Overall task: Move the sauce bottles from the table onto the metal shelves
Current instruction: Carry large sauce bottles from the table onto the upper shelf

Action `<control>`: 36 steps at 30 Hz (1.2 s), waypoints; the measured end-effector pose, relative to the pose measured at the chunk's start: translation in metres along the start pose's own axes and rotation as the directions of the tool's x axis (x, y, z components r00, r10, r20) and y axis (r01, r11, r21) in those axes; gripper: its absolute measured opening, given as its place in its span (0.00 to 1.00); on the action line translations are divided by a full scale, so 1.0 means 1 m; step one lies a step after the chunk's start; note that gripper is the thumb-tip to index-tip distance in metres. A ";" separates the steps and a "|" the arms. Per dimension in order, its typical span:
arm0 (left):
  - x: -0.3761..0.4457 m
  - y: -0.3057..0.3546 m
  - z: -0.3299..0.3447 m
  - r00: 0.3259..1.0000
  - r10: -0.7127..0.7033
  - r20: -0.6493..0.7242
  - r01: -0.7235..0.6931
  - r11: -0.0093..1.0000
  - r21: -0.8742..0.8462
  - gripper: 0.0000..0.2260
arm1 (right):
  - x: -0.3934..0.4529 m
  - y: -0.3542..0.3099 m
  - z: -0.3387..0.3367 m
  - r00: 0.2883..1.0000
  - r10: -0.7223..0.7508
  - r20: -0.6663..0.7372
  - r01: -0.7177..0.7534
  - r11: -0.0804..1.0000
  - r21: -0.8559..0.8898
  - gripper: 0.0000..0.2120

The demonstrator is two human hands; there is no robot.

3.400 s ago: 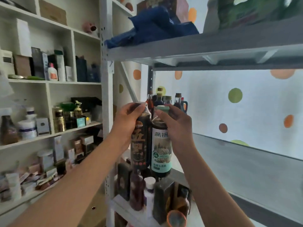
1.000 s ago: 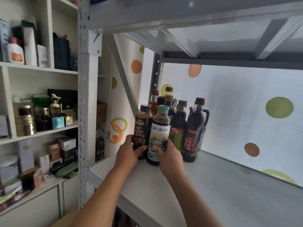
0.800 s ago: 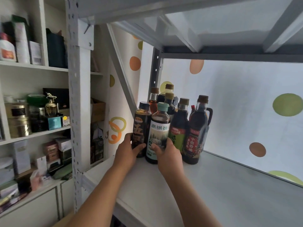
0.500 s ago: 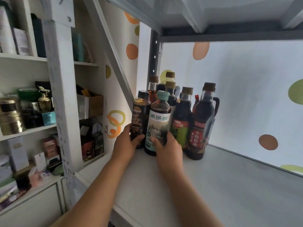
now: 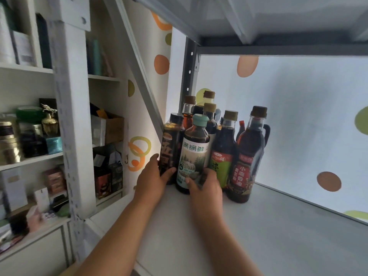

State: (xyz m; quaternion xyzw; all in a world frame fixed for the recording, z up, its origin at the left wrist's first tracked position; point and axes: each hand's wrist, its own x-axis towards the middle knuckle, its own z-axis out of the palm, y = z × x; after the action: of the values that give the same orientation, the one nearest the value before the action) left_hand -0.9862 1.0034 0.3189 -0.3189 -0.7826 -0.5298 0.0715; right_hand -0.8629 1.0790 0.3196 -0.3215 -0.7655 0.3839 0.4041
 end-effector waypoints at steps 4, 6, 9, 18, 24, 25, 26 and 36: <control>-0.002 0.003 -0.001 1.000 -0.031 -0.001 0.031 0.999 0.021 0.20 | 0.000 0.000 -0.001 0.999 0.042 -0.019 -0.042 0.999 0.006 0.19; -0.003 0.006 -0.002 0.999 -0.038 -0.003 0.038 0.999 0.024 0.19 | -0.001 -0.002 -0.001 0.998 0.052 -0.027 -0.052 0.999 0.002 0.18; -0.003 0.006 -0.001 0.999 -0.054 0.004 0.054 0.998 0.017 0.19 | -0.001 -0.003 -0.001 0.998 0.051 -0.031 -0.051 0.999 -0.016 0.16; -0.020 0.013 -0.007 0.985 -0.170 -0.008 0.168 0.968 0.185 0.24 | -0.016 -0.005 -0.014 0.990 0.061 0.129 -0.026 0.966 -0.255 0.11; -0.065 0.022 -0.023 0.933 -0.055 0.356 -0.166 0.811 0.560 0.21 | -0.057 -0.010 -0.038 0.895 0.044 0.444 0.258 0.762 -0.595 0.17; -0.074 0.024 -0.026 0.900 -0.056 0.431 -0.229 0.782 0.579 0.22 | -0.067 -0.011 -0.042 0.874 0.077 0.479 0.281 0.725 -0.629 0.22; -0.084 0.026 -0.030 0.870 -0.069 0.488 -0.267 0.766 0.584 0.23 | -0.076 -0.014 -0.047 0.859 0.099 0.502 0.296 0.703 -0.646 0.24; -0.230 0.074 -0.061 0.937 -0.073 0.341 -0.163 0.773 0.613 0.22 | -0.176 -0.024 -0.119 0.766 0.050 0.641 0.475 0.628 -0.617 0.27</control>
State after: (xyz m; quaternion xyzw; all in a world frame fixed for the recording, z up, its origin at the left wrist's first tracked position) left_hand -0.7764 0.8700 0.2999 -0.3830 -0.9068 -0.1691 0.0486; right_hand -0.6820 0.9651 0.3202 -0.2198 -0.9736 0.0599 0.0133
